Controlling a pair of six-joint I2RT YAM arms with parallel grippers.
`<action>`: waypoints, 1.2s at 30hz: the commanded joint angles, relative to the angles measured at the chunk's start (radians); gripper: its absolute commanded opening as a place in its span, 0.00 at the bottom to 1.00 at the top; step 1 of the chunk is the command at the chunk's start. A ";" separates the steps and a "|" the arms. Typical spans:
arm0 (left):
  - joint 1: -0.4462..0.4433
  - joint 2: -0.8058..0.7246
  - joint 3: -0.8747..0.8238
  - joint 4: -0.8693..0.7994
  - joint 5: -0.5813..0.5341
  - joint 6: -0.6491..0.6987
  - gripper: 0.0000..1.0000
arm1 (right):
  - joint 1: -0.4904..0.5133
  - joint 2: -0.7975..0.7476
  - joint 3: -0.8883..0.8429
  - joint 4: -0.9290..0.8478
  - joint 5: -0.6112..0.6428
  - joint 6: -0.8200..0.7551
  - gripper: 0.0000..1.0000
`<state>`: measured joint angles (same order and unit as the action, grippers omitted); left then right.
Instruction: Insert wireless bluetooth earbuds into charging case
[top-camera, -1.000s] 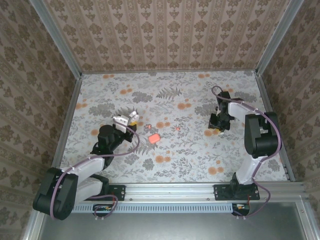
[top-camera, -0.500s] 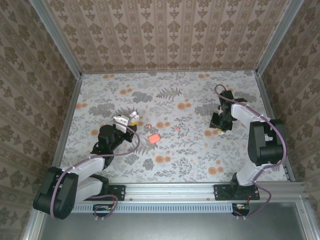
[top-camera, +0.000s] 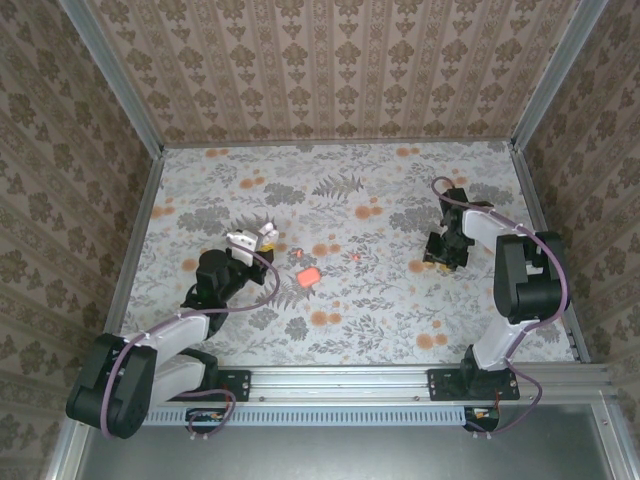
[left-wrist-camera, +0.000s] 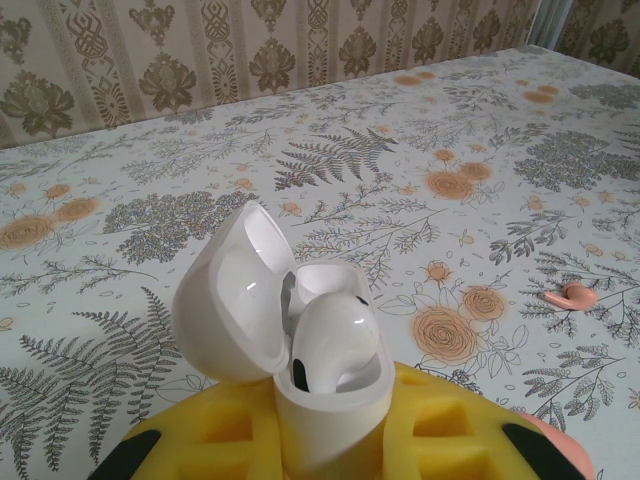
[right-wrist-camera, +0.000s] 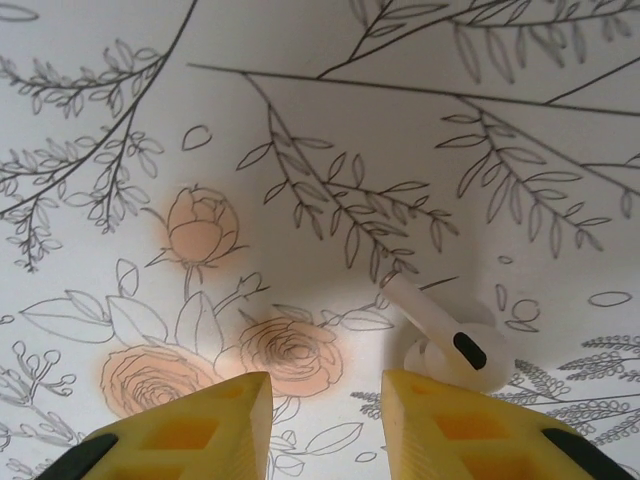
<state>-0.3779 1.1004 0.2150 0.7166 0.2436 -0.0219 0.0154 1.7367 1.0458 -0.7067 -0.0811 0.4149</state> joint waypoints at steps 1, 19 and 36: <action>0.005 -0.001 0.030 -0.005 0.017 0.022 0.01 | -0.012 0.026 0.003 -0.001 0.053 -0.001 0.36; 0.004 0.015 0.041 0.001 0.031 0.015 0.01 | -0.033 -0.091 0.058 -0.086 0.073 -0.042 0.38; 0.005 -0.007 0.034 -0.023 0.011 0.031 0.01 | -0.050 0.144 0.227 -0.100 0.055 -0.107 0.39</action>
<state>-0.3779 1.1107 0.2211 0.6937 0.2539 -0.0139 -0.0311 1.8606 1.2446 -0.7681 -0.0296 0.3317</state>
